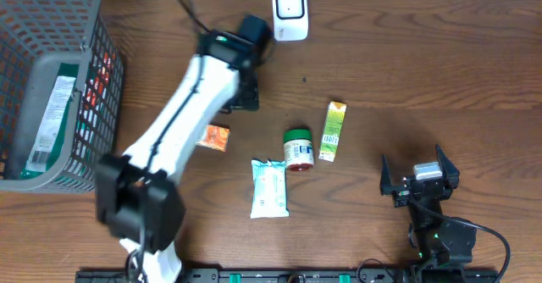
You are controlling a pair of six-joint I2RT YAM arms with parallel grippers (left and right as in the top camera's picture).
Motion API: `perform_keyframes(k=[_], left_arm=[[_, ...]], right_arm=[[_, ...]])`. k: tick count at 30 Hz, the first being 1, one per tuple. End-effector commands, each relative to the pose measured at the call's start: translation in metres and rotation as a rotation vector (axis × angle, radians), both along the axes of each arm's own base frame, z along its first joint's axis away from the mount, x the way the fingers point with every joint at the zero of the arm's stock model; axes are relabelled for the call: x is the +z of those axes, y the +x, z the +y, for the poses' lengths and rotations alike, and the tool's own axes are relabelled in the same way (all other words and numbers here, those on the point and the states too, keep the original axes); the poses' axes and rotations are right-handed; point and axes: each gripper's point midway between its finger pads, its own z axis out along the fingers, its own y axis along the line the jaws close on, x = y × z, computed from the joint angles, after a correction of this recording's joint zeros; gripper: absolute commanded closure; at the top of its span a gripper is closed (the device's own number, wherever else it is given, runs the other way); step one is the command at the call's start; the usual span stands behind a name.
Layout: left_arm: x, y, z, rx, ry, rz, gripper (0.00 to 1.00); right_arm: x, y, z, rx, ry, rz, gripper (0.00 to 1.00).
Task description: Scan the item barcode
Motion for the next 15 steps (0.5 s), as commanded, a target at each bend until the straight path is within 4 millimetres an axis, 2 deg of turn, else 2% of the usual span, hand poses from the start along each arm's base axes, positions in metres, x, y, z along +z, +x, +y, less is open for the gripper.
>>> perform_keyframes(k=[1, 6, 9, 12, 15], left_arm=[[0.048, -0.014, -0.010, -0.068, -0.219, -0.037, 0.18], [0.082, -0.026, 0.017, -0.019, -0.235, -0.107, 0.15], [0.093, -0.031, 0.033, 0.017, -0.239, -0.131, 0.15], [0.092, -0.039, 0.041, 0.036, -0.230, -0.104, 0.15], [0.082, -0.046, 0.045, 0.029, -0.201, -0.066, 0.14]], right_arm=[[-0.001, 0.000, 0.000, -0.001, 0.014, 0.003, 0.01], [-0.001, 0.000, 0.000, -0.001, 0.014, 0.003, 0.01], [-0.001, 0.000, 0.000, -0.001, 0.014, 0.002, 0.01], [-0.001, 0.000, 0.000, -0.001, 0.014, 0.002, 0.01], [-0.001, 0.000, 0.000, -0.001, 0.014, 0.002, 0.01]])
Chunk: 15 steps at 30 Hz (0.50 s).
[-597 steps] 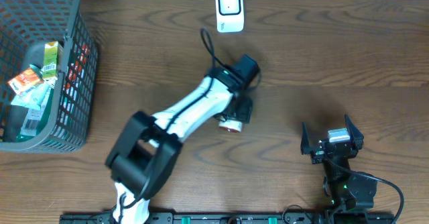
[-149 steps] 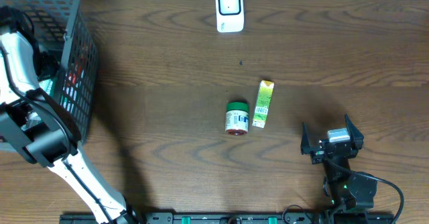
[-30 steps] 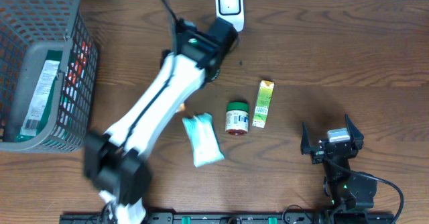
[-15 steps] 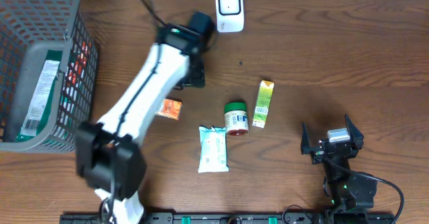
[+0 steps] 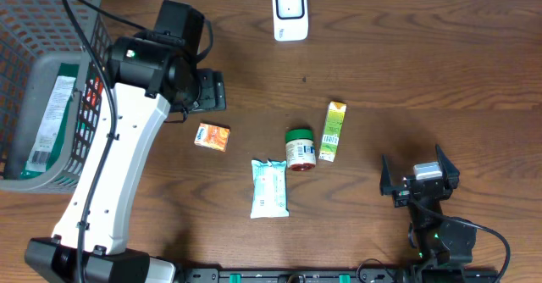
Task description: Scan the item barcode
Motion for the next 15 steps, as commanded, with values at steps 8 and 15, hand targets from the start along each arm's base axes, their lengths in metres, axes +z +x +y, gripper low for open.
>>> perform_keyframes(k=[8, 15], left_arm=[[-0.049, -0.008, 0.004, 0.016, 0.028, 0.087, 0.15], [-0.062, 0.001, 0.001, 0.034, 0.012, 0.048, 0.14]], right_arm=[[-0.001, 0.000, 0.000, -0.001, 0.013, 0.002, 0.01], [-0.001, 0.000, 0.000, -0.001, 0.013, 0.002, 0.01]])
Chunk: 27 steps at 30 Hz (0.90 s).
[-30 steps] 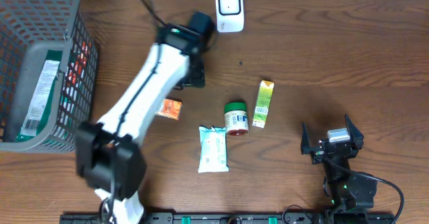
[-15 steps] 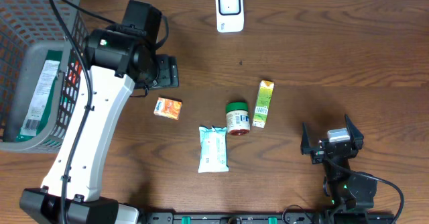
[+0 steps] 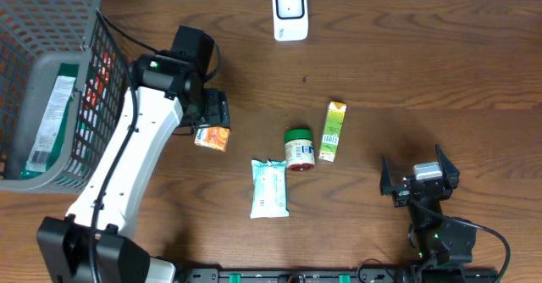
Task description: Scan the item barcode
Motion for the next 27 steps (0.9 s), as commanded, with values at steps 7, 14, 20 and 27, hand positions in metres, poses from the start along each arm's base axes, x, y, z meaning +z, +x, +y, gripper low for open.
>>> perform_keyframes(k=[7, 14, 20, 27], left_arm=[[0.008, 0.014, -0.008, 0.052, -0.060, -0.071, 0.14], [-0.010, 0.013, 0.002, 0.330, -0.064, -0.066, 0.19], [-0.055, 0.007, 0.006, 0.591, -0.094, -0.054, 0.27], [-0.086, 0.010, 0.012, 0.804, -0.168, -0.076, 0.42]], right_arm=[[-0.001, 0.000, 0.000, -0.001, 0.013, 0.003, 0.01], [-0.001, 0.000, 0.000, -0.001, 0.013, 0.003, 0.01], [-0.001, 0.000, 0.000, -0.001, 0.013, 0.003, 0.01], [-0.001, 0.000, 0.000, -0.001, 0.013, 0.003, 0.01]])
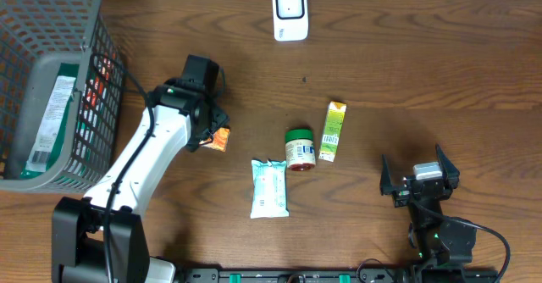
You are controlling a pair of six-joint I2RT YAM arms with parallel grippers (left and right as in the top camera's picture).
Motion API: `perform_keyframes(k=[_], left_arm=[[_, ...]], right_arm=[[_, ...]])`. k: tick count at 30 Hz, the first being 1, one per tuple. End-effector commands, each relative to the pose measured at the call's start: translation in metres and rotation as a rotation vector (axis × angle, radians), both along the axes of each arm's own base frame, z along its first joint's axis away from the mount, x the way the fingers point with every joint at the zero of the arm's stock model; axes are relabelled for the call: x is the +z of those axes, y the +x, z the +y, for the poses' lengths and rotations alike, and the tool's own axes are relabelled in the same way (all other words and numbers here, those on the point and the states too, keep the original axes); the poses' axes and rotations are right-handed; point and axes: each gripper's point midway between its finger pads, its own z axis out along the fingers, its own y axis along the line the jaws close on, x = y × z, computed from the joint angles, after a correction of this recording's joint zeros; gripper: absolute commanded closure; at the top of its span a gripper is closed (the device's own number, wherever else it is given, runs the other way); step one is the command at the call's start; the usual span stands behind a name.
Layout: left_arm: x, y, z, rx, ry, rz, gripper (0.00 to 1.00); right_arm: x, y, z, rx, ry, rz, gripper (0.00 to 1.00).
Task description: Scan the item barcode
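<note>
A white barcode scanner (289, 12) stands at the table's far edge. A small orange box (223, 139) lies left of centre, partly covered by my left gripper (211, 130), which points straight down onto it. The wrist hides its fingers, so I cannot tell whether they grip the box. My right gripper (417, 178) rests open near the front right, with nothing between its fingers.
A green-lidded jar (298, 150), a green and yellow carton (333, 131) and a pale wipes packet (269, 187) lie mid-table. A grey wire basket (25, 29) holding packets fills the far left corner.
My left gripper has moved from just behind the orange box down onto it, now covering most of the box. The right arm and the other items are unchanged.
My left gripper was first far back, left of the scanner. Then it was further left, near the basket. Then it stood open just behind the orange box, and now it is down over that box. The right arm stayed still.
</note>
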Motion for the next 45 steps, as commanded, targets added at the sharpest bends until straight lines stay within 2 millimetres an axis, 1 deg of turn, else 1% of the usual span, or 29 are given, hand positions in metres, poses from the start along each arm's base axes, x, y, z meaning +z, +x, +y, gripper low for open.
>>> perform_keyframes(k=[1, 6, 9, 12, 14, 18, 21, 23, 29, 33, 34, 35, 37, 40, 41, 42, 45], left_arm=[[-0.006, -0.001, 0.008, 0.168, -0.045, -0.008, 0.43], [-0.015, -0.010, 0.005, 0.157, -0.065, 0.025, 0.44], [-0.029, -0.014, 0.007, 0.159, -0.061, 0.024, 0.45], [-0.043, -0.013, 0.004, 0.154, -0.084, -0.005, 0.45], [-0.055, -0.014, 0.000, 0.146, -0.116, -0.021, 0.49], [-0.062, -0.006, -0.001, 0.143, -0.130, -0.076, 0.53], [-0.059, 0.006, -0.004, 0.074, -0.126, -0.136, 0.53], [-0.055, 0.014, -0.006, -0.014, -0.105, -0.175, 0.53], [-0.054, 0.017, -0.007, -0.212, -0.035, -0.194, 0.53], [-0.053, 0.018, -0.007, -0.359, 0.017, -0.207, 0.42], [-0.050, 0.022, -0.011, -0.415, 0.016, -0.229, 0.39], [-0.047, 0.025, -0.014, -0.447, 0.004, -0.244, 0.38], [-0.033, 0.033, -0.026, -0.521, -0.063, -0.287, 0.37], [-0.022, 0.040, -0.021, -0.494, -0.103, -0.308, 0.37], [-0.022, 0.040, -0.017, -0.459, -0.118, -0.303, 0.37], [-0.027, 0.036, -0.006, -0.348, -0.149, -0.261, 0.37], [-0.032, 0.027, 0.004, -0.289, -0.161, -0.212, 0.37]], right_arm=[[-0.001, 0.000, 0.000, -0.001, 0.014, 0.003, 0.01], [-0.001, 0.000, 0.000, -0.001, 0.014, 0.003, 0.01], [-0.001, 0.000, 0.000, -0.001, 0.014, 0.002, 0.01], [-0.001, 0.000, 0.000, -0.001, 0.014, 0.002, 0.01], [-0.001, 0.000, 0.000, -0.001, 0.014, 0.002, 0.01], [-0.001, 0.000, 0.000, -0.001, 0.014, 0.002, 0.01], [-0.001, 0.000, 0.000, -0.001, 0.014, 0.003, 0.01], [-0.001, 0.000, 0.000, -0.001, 0.014, 0.003, 0.01], [-0.001, 0.000, 0.000, -0.001, 0.014, 0.002, 0.01], [-0.001, 0.000, 0.000, -0.001, 0.014, 0.003, 0.01], [-0.001, 0.000, 0.000, -0.001, 0.014, 0.003, 0.01], [-0.001, 0.000, 0.000, -0.001, 0.014, 0.002, 0.01], [-0.001, 0.000, 0.000, -0.001, 0.014, 0.003, 0.01], [-0.001, 0.000, 0.000, -0.001, 0.014, 0.002, 0.01], [-0.001, 0.000, 0.000, -0.001, 0.014, 0.003, 0.01], [-0.001, 0.000, 0.000, -0.001, 0.014, 0.002, 0.01], [-0.001, 0.000, 0.000, -0.001, 0.014, 0.002, 0.01]])
